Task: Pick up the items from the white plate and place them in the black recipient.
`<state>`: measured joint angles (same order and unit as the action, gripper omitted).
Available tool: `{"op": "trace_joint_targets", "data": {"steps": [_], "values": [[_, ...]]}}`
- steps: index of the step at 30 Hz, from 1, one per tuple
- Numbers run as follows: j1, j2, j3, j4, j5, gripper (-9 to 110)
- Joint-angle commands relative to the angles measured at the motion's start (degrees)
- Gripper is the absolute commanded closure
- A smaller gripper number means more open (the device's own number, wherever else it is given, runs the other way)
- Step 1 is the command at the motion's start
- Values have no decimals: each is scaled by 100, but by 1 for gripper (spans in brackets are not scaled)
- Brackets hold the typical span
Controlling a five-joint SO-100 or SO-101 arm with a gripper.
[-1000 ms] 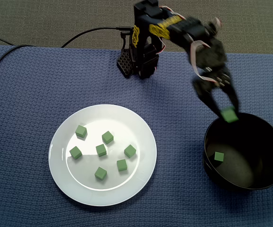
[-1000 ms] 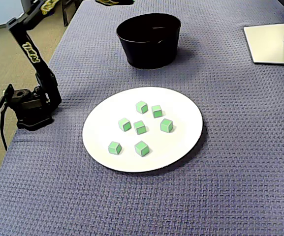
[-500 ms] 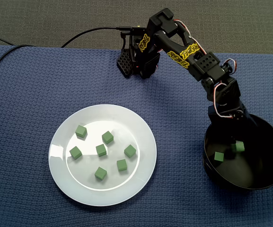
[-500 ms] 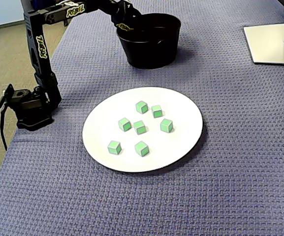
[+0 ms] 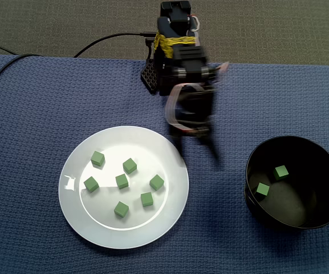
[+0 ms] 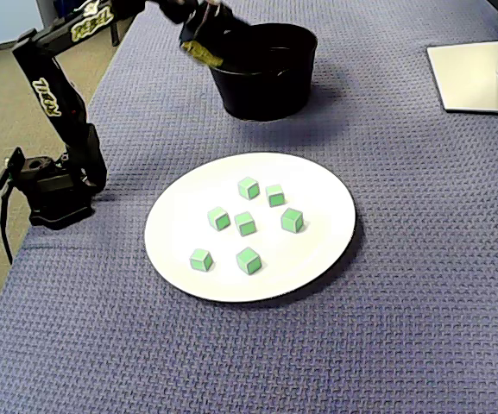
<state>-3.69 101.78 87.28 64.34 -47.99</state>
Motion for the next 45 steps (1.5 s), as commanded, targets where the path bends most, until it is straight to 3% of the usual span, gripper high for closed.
{"op": "trace_joint_targets", "data": {"steps": [1, 8, 21, 35, 45], "values": [[1336, 255, 105, 404, 686, 73], [2180, -633, 475, 949, 1626, 71], [2373, -1942, 694, 492, 510, 73], [2619, -2566, 527, -97, 123, 74], [2540, -2716, 738, -439, 114, 83]]}}
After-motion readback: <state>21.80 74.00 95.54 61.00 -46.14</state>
